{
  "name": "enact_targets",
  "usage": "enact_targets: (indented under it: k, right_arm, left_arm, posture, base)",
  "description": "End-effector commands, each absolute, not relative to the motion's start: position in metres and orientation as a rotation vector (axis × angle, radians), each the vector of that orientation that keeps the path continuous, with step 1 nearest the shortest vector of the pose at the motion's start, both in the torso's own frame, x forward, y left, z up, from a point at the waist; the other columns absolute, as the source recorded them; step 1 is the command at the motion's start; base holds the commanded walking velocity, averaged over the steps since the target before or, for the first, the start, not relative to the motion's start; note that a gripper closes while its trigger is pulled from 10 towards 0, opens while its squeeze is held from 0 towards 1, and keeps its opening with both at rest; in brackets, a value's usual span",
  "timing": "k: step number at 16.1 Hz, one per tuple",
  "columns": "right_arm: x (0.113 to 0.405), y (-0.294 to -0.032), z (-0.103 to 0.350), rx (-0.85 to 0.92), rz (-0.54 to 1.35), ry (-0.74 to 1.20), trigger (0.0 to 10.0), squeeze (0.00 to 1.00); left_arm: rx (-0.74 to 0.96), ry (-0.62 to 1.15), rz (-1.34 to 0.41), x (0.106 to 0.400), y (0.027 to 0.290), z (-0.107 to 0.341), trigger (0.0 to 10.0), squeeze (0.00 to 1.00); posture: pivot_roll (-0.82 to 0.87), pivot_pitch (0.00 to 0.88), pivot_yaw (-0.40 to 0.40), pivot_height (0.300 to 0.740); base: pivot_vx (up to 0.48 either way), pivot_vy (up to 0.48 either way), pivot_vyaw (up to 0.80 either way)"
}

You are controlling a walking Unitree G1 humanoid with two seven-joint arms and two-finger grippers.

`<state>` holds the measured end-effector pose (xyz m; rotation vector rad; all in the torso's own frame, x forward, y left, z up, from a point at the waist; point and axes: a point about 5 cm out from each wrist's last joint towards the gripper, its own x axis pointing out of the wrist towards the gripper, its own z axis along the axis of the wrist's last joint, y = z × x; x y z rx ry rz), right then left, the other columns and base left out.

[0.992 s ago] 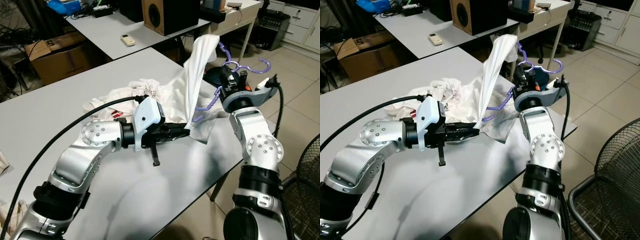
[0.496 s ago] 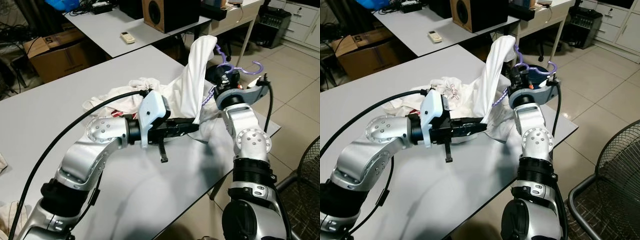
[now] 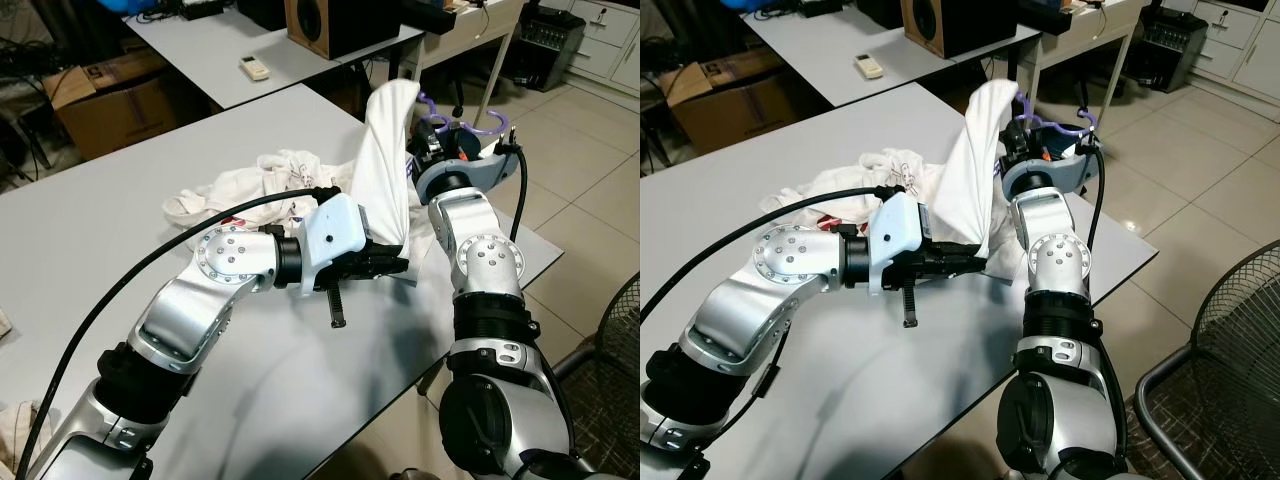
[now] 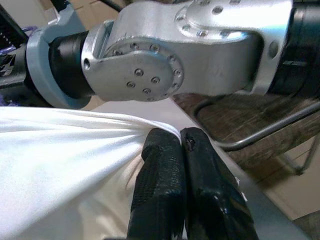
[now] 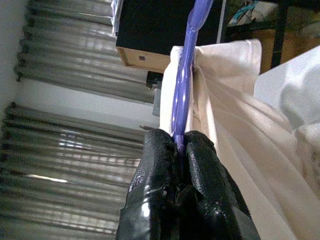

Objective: Hang hanger

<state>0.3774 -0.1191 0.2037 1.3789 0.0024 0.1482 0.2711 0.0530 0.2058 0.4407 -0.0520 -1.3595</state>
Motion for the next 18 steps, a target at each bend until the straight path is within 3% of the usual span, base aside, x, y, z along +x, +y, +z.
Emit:
enact_targets:
  k: [1, 3, 4, 5, 9, 16, 17, 18]
  right_arm:
    - [0.376, -0.094, 0.232, 1.486, 0.285, -0.052, 10.0, 0.0]
    - [0.373, -0.093, 0.241, 1.527, 0.369, -0.08, 10.0, 0.0]
    - [0.372, -0.093, 0.245, 1.516, 0.403, -0.099, 10.0, 0.0]
    - [0.369, -0.097, 0.249, 1.496, 0.43, -0.124, 10.0, 0.0]
    - [0.363, -0.109, 0.255, 1.397, 0.429, -0.169, 10.0, 0.0]
    - [0.34, -0.14, 0.27, 1.179, 0.447, -0.277, 10.0, 0.0]
    - [0.333, -0.145, 0.271, 1.17, 0.463, -0.295, 10.0, 0.0]
    - [0.33, -0.148, 0.271, 1.172, 0.471, -0.304, 10.0, 0.0]
  left_arm:
    - [0.464, -0.072, -1.423, 0.262, 0.039, 0.201, 10.0, 0.0]
    - [0.491, -0.072, -1.385, 0.268, 0.041, 0.199, 10.0, 0.0]
    - [0.521, -0.068, -1.366, 0.271, 0.044, 0.196, 10.0, 0.25]
    - [0.533, -0.037, -1.352, 0.272, 0.051, 0.191, 10.0, 1.0]
    - [0.518, 0.021, -1.357, 0.268, 0.067, 0.182, 10.0, 1.0]
    - [0.328, 0.134, -1.299, 0.255, 0.121, 0.176, 10.0, 1.0]
    - [0.299, 0.145, -1.294, 0.252, 0.13, 0.177, 10.0, 0.54]
    - [0.284, 0.146, -1.285, 0.251, 0.133, 0.177, 10.0, 0.0]
  posture:
    - [-0.15, 0.066, 0.064, 0.74]
    - [-0.15, 0.062, 0.065, 0.74]
    - [-0.15, 0.062, 0.065, 0.74]
    - [-0.15, 0.059, 0.068, 0.74]
    - [-0.14, 0.045, 0.071, 0.74]
    - [-0.15, 0.029, 0.078, 0.74]
    - [-0.15, 0.025, 0.076, 0.74]
    - [-0.15, 0.025, 0.076, 0.74]
  base:
    - [0.0, 0.0, 0.0]
    - [0.0, 0.0, 0.0]
    - [0.0, 0.0, 0.0]
    - [0.0, 0.0, 0.0]
    - [0.0, 0.0, 0.0]
    - [0.0, 0.0, 0.07]
    - [0.0, 0.0, 0.79]
    - [0.0, 0.0, 0.77]
